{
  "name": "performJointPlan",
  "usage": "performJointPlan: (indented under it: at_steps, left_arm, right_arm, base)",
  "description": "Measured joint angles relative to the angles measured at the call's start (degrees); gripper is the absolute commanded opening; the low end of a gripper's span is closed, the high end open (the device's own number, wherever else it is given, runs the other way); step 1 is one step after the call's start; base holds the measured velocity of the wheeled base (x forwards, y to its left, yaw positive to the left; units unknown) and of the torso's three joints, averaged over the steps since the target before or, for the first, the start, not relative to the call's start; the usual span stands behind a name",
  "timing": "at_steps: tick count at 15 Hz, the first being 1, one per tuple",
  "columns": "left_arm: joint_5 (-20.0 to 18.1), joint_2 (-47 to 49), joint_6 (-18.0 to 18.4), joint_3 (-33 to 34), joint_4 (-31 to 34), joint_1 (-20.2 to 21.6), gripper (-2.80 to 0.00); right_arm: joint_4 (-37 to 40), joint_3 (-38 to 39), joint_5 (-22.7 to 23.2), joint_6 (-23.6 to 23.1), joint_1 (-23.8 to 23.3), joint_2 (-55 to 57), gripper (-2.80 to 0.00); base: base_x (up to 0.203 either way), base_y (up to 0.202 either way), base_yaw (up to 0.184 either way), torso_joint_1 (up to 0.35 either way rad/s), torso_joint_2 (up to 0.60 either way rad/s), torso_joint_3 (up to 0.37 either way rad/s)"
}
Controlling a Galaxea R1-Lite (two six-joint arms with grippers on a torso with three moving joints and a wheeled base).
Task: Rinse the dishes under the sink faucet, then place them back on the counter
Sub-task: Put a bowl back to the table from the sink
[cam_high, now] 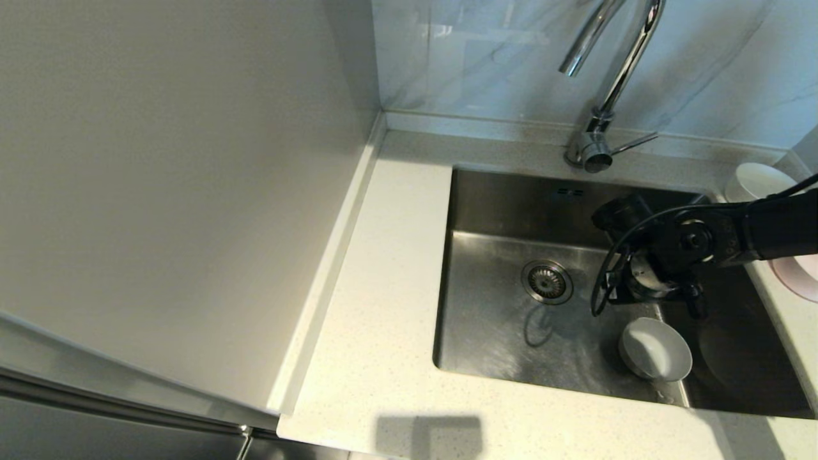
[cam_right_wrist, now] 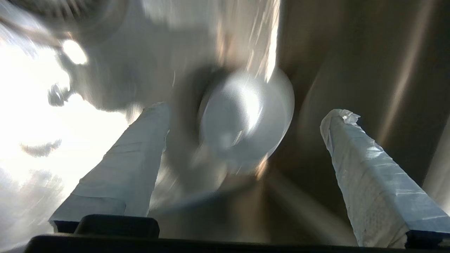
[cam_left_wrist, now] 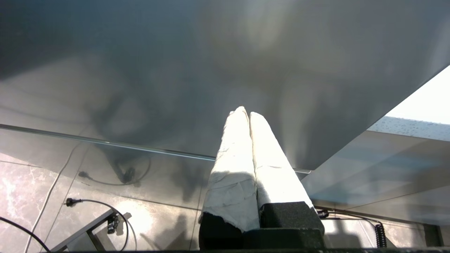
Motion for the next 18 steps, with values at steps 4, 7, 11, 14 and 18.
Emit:
performJointPlan:
  at_steps: [4, 7, 11, 14, 18]
  left_arm:
    - [-0.01, 0.00, 0.00, 0.00, -0.02, 0.00, -2.80]
    - [0.00, 0.00, 0.01, 0.00, -0.01, 0.00, -2.80]
    - [-0.02, 0.00, 0.00, 0.00, -0.02, 0.00, -2.80]
    - [0.00, 0.00, 0.01, 0.00, -0.02, 0.00, -2.80]
    - [0.00, 0.00, 0.01, 0.00, -0.02, 0.00, -2.80]
  right_arm:
    - [9.47, -5.23, 0.20, 11.18, 0.46, 6.70, 0.00]
    - [10.19, -6.78, 1.58, 13.68, 0.46, 9.66, 0.00]
    - [10.11, -9.13, 2.32, 15.31, -0.91, 12.77, 0.00]
    - [10.08, -12.71, 2.42, 15.57, -2.79, 15.13, 0.00]
    - [10.05, -16.37, 2.99, 15.56, -5.86, 18.41, 0.00]
  base:
    - [0.000, 0.000, 0.000, 0.000, 0.00, 0.000]
    - [0.000, 0.000, 0.000, 0.000, 0.00, 0.000]
    - [0.000, 0.000, 0.000, 0.000, 0.00, 0.000]
    - [0.000, 0.000, 0.000, 0.000, 0.00, 0.000]
    - [0.000, 0.000, 0.000, 0.000, 0.00, 0.000]
